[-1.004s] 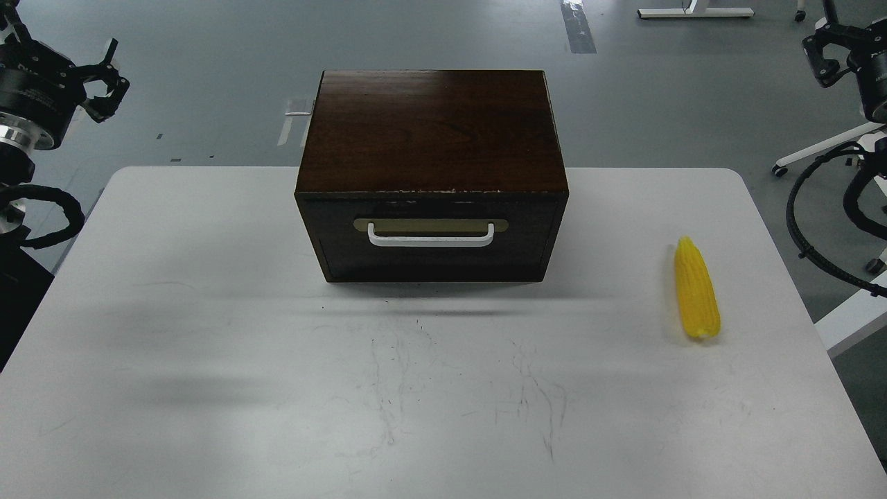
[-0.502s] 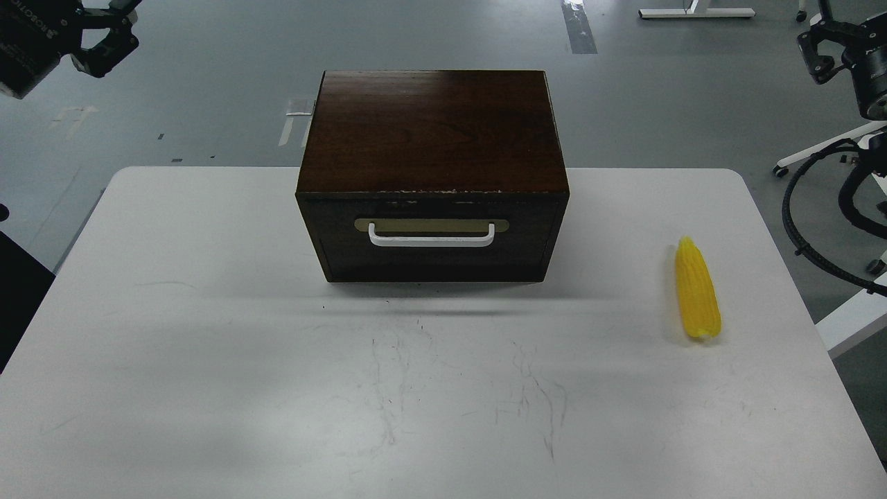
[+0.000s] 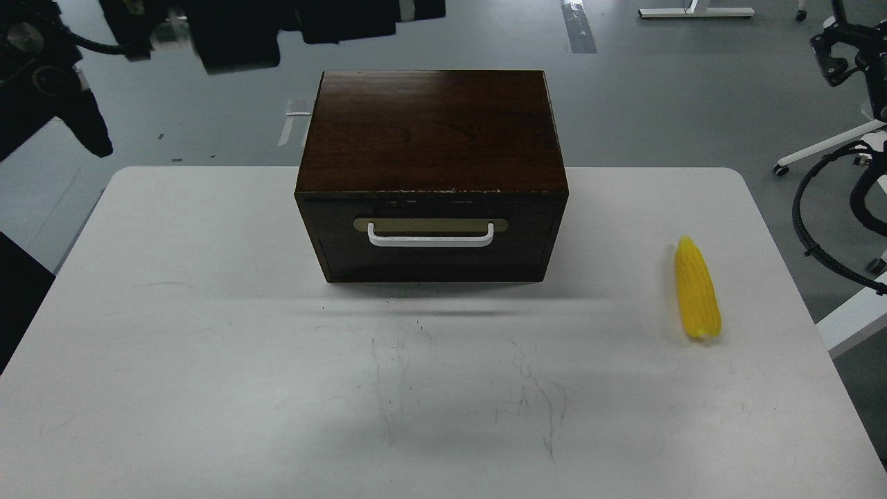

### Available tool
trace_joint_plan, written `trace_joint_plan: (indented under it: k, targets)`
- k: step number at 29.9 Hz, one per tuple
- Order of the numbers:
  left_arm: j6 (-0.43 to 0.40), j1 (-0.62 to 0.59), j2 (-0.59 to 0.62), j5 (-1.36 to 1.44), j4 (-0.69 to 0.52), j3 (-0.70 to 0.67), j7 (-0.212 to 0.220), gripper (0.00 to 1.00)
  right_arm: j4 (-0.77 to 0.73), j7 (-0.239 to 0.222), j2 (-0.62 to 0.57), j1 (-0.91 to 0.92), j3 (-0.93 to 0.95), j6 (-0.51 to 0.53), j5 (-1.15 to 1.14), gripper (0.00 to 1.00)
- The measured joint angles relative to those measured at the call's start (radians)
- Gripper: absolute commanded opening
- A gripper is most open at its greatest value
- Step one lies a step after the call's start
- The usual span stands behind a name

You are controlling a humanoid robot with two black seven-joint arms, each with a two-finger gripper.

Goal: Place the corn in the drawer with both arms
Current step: 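Reach the left gripper to the white drawer handle and grasp it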

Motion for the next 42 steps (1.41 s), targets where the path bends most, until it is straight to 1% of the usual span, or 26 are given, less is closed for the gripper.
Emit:
trace_joint_plan:
  k: [4, 6, 8, 12, 18, 21, 25, 29, 42]
  targets:
    - [0.000, -0.133, -0.033, 0.051, -0.037, 0.204, -0.020, 0.88, -0.025, 0.005, -0.002, -0.005, 0.002, 0.000, 0.000, 1.00]
    - [0.000, -0.184, -0.047, 0.080, -0.043, 0.305, -0.022, 0.88, -0.040, 0.008, -0.006, -0.012, 0.002, 0.000, 0.000, 1.00]
    - [0.000, -0.213, -0.070, 0.131, -0.045, 0.372, -0.023, 0.88, -0.054, 0.009, -0.007, -0.016, 0.002, 0.000, 0.000, 1.00]
    - [0.000, -0.220, -0.136, 0.304, -0.045, 0.444, -0.024, 0.88, -0.079, 0.010, -0.009, -0.024, 0.002, 0.000, 0.000, 1.00]
    - [0.000, -0.220, -0.230, 0.439, -0.018, 0.535, -0.025, 0.88, -0.080, 0.010, -0.006, -0.024, 0.003, 0.000, 0.000, 1.00]
    - [0.000, -0.220, -0.245, 0.499, 0.024, 0.595, -0.025, 0.88, -0.081, 0.010, -0.006, -0.023, 0.004, 0.000, 0.000, 1.00]
    - [0.000, -0.221, -0.240, 0.555, 0.064, 0.707, -0.030, 0.88, -0.084, 0.010, -0.019, -0.027, 0.004, 0.000, 0.000, 1.00]
    - [0.000, -0.229, -0.238, 0.568, 0.071, 0.741, -0.031, 0.88, -0.084, 0.010, -0.026, -0.032, 0.004, 0.000, 0.000, 1.00]
    - [0.000, -0.233, -0.239, 0.571, 0.136, 0.745, -0.031, 0.88, -0.083, 0.010, -0.026, -0.033, 0.017, 0.000, 0.000, 1.00]
